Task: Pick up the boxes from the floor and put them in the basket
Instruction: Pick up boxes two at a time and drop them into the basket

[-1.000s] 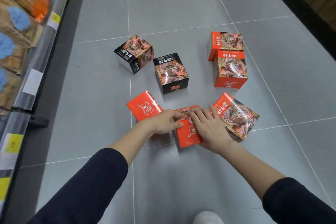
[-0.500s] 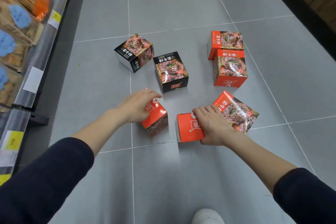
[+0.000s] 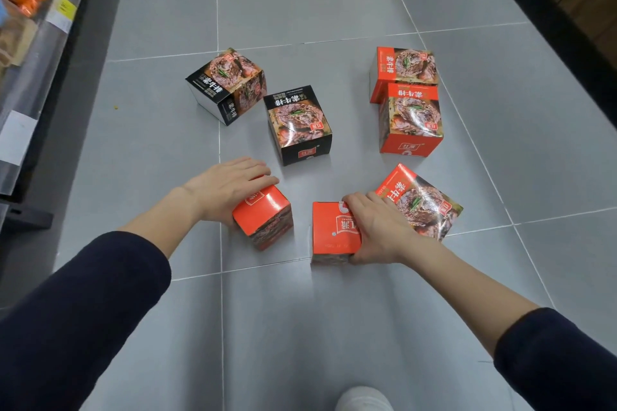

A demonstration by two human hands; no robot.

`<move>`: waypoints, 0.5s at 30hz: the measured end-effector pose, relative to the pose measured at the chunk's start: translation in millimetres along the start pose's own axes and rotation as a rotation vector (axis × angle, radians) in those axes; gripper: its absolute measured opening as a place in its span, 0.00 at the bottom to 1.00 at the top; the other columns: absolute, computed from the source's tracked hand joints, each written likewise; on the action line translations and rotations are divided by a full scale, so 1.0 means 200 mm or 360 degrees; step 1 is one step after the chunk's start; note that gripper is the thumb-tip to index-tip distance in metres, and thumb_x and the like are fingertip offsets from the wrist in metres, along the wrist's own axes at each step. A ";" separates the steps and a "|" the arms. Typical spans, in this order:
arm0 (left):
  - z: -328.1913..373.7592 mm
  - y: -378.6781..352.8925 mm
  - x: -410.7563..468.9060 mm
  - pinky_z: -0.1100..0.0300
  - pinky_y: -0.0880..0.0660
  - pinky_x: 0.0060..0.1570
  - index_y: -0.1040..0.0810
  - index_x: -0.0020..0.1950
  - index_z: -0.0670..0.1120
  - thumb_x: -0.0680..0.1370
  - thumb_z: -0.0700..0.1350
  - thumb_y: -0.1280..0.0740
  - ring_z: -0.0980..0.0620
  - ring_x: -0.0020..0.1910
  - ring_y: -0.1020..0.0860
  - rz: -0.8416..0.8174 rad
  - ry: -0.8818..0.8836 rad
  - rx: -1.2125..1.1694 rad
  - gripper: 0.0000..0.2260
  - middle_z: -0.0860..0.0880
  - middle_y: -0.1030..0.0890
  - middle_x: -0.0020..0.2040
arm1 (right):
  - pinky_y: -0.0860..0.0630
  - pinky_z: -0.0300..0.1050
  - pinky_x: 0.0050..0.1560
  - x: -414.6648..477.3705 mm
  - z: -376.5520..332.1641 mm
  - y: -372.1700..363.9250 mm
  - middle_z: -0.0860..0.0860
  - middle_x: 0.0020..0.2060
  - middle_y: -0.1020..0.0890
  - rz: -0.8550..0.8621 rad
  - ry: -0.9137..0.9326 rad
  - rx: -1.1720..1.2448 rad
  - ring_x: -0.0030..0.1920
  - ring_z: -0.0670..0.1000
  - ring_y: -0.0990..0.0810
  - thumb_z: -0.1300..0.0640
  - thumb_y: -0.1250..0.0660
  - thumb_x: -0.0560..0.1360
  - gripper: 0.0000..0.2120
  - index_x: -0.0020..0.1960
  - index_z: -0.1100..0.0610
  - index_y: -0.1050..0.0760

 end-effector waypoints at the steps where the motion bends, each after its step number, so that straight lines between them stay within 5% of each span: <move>1: 0.00 0.00 0.00 0.54 0.28 0.58 0.34 0.67 0.48 0.55 0.64 0.24 0.44 0.57 0.24 0.0019 0.0031 -0.0047 0.45 0.46 0.24 0.58 | 0.35 0.47 0.56 0.00 0.00 0.00 0.51 0.56 0.27 0.0000 0.0004 0.0009 0.55 0.54 0.29 0.27 0.46 0.51 0.48 0.63 0.55 0.37; 7: 0.00 0.01 -0.06 0.55 0.32 0.61 0.37 0.72 0.51 0.57 0.68 0.26 0.47 0.58 0.28 -0.0035 0.0367 -0.0373 0.48 0.48 0.27 0.59 | 0.34 0.47 0.57 0.00 -0.01 0.03 0.52 0.58 0.27 -0.0093 -0.0097 0.0127 0.57 0.54 0.29 0.38 0.27 0.58 0.41 0.63 0.55 0.37; 15: 0.07 0.33 -0.48 0.55 0.31 0.59 0.43 0.74 0.54 0.57 0.71 0.29 0.50 0.61 0.31 -0.0261 0.0687 -0.0641 0.51 0.52 0.29 0.61 | 0.26 0.48 0.53 -0.13 -0.25 0.35 0.51 0.53 0.25 -0.0269 -0.0202 0.0383 0.53 0.53 0.25 0.38 0.23 0.54 0.42 0.60 0.55 0.35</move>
Point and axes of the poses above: each hand's wrist, its own x-axis towards the middle knuckle, its own y-axis out of the back of the hand, z = x × y, the point moved 5 cm from there along x, towards the middle knuckle
